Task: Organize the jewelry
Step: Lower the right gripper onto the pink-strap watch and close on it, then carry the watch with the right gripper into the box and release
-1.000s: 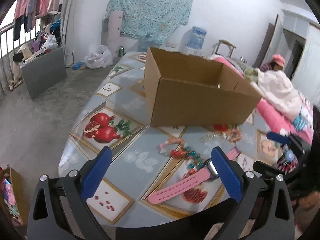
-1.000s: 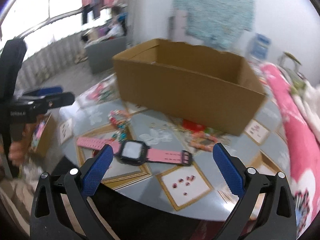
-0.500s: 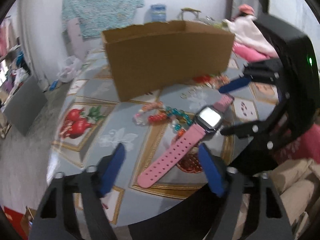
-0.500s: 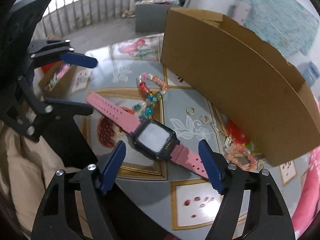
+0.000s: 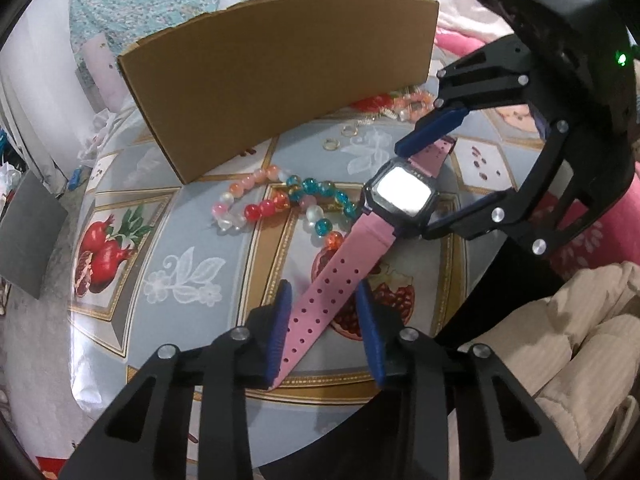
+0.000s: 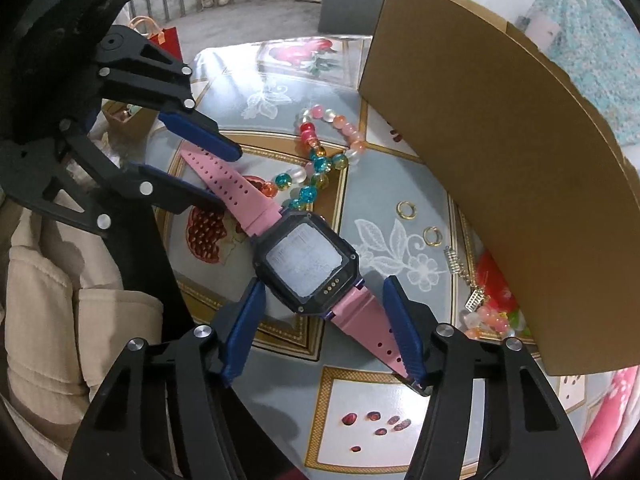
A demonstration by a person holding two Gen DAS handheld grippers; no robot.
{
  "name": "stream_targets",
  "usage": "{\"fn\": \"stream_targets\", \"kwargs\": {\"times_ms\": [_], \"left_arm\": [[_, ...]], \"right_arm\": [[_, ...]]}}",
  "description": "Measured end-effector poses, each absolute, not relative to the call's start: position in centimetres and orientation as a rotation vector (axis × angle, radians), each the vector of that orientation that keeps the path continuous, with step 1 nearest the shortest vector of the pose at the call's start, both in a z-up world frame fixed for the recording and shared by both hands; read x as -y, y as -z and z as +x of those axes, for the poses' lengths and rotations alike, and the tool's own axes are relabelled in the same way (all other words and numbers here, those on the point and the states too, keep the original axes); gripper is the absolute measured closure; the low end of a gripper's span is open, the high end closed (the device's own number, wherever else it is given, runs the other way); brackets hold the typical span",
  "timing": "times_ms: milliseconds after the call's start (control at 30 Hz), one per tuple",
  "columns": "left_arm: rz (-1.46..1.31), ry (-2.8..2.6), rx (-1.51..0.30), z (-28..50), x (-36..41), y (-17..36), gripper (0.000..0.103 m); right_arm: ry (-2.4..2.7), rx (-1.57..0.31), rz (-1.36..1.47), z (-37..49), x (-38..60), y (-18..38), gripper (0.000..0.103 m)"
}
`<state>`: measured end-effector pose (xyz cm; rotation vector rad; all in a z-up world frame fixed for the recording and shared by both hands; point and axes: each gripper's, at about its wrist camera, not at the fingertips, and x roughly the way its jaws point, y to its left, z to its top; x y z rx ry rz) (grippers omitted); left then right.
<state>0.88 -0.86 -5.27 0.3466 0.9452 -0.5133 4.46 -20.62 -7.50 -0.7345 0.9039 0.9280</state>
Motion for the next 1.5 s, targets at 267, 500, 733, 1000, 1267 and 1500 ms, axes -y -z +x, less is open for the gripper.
{"fn": "stream_targets", "kwargs": {"times_ms": [267,500,733,1000,1267,1500], "left_arm": [[0.425,0.511,-0.961,0.9,1.8,5.3,0.07],[0.459,0.49,-0.954,1.5,2.5,5.5,0.072],[0.432,0.489,-0.932,1.3,2.4,4.3,0.09],[0.423,0.459,-0.883,1.0,2.4,2.5,0.103],[0.428,0.458,-0.803,-0.1,3.3,-0.5,0.103],[0.445,0.436,-0.696,0.1,3.6,-4.3,0.103]], "right_arm": [[-0.947,-0.907,-0.726,4.7,20.8,7.0,0.046],[-0.952,-0.874,-0.779,3.7,20.8,7.1,0.049],[-0.98,-0.927,-0.628,4.3,22.0,6.7,0.064],[-0.938,-0.923,-0.487,4.2,24.3,6.6,0.091],[-0.894,-0.795,-0.449,2.4,26.8,2.4,0.092],[-0.875,-0.627,-0.422,1.7,28.6,-3.6,0.092]]}}
